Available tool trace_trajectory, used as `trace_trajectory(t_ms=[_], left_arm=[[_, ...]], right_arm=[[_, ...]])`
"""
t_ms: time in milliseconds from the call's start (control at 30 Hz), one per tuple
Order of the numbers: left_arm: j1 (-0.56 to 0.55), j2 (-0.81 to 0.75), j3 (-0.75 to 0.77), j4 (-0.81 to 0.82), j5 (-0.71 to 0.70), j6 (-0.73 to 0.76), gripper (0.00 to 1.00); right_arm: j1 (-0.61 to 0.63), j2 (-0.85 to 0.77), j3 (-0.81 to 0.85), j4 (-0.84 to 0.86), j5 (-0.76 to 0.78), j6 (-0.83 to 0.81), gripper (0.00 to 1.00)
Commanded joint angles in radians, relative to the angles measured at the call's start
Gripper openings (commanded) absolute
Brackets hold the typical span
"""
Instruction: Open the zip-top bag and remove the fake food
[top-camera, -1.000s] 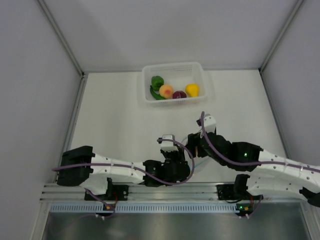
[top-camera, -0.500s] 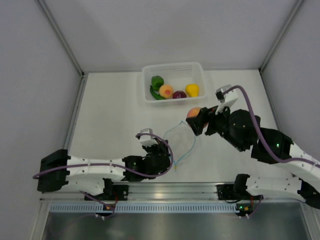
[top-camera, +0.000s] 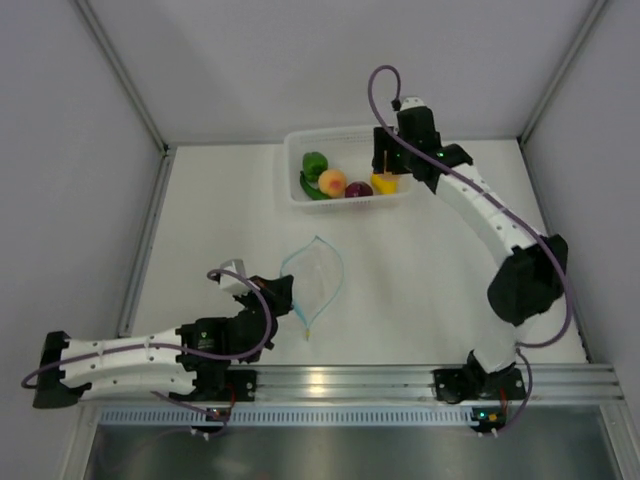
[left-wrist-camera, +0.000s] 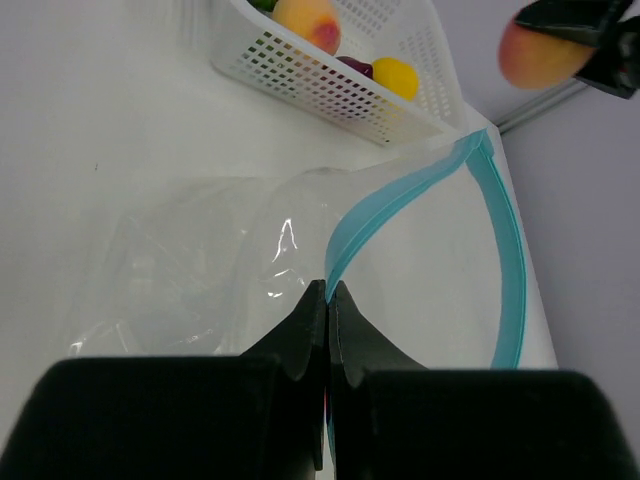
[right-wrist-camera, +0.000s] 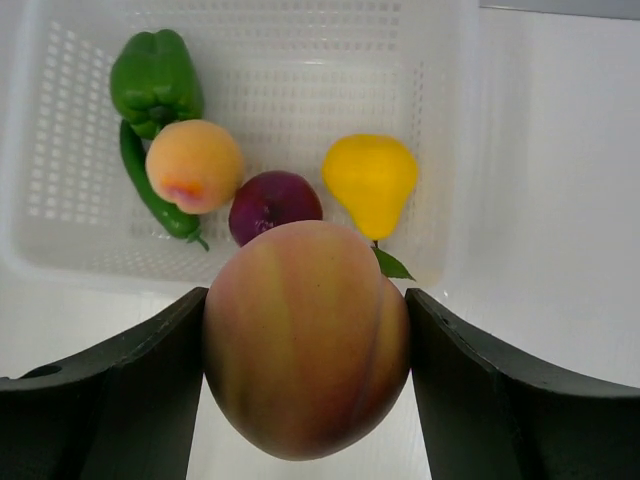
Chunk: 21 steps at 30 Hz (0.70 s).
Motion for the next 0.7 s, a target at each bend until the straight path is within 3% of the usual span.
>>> trace_trajectory(t_ms=[0, 100, 267, 333, 400, 433, 667], left_arm=[[0.004, -0.022, 0.014, -0.031, -0.001, 0.102, 0.0], [0.005, -0.015, 0.051, -0.033, 0.034, 0.178, 0.0], [0.007, -0.002, 0.103, -0.082, 0.062, 0.232, 0.0], [0.007, -0.002, 0.111, -0.106, 0.065, 0.235, 0.0], [0.008, -0.001, 0.119, -0.111, 0.073, 0.251, 0.0], [0.008, 0.004, 0.123, -0.119, 0.071, 0.254, 0.0], [0.028, 0.059, 0.172, -0.155, 0.085, 0.278, 0.0]], right_arm=[[-0.025, 0.149, 0.196, 0.109, -0.014, -0.066, 0.43], [-0.033, 0.377, 0.371, 0.112, -0.026, -0.115, 0.44], [-0.04, 0.597, 0.644, 0.1, -0.036, -0.152, 0.52], [-0.04, 0.634, 0.648, 0.146, -0.046, -0.162, 0.55], [-0.039, 0.639, 0.625, 0.218, -0.053, -0.168, 0.79], [-0.039, 0.648, 0.628, 0.229, -0.053, -0.167, 0.97], [-0.039, 0.621, 0.651, 0.214, -0.046, -0.196, 1.0]])
